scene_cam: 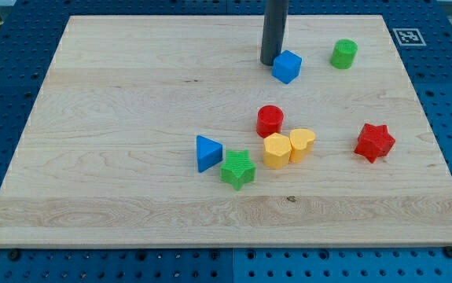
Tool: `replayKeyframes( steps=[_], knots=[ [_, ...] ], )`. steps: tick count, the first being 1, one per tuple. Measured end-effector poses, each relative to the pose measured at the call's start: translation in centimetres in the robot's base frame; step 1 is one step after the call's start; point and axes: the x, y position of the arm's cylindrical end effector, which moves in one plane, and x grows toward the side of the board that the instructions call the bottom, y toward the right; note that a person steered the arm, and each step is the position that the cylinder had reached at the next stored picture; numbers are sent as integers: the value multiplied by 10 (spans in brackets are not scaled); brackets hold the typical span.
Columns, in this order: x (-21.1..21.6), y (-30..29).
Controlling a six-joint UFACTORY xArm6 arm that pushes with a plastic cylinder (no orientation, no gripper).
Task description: Move the blue cube diagonally in between the green circle and the red circle
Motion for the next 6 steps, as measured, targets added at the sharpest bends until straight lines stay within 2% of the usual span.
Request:
replayKeyframes(
  steps=[3, 4, 6],
  knots=[
    [38, 21],
    [34, 23],
    [-33, 26]
  ],
)
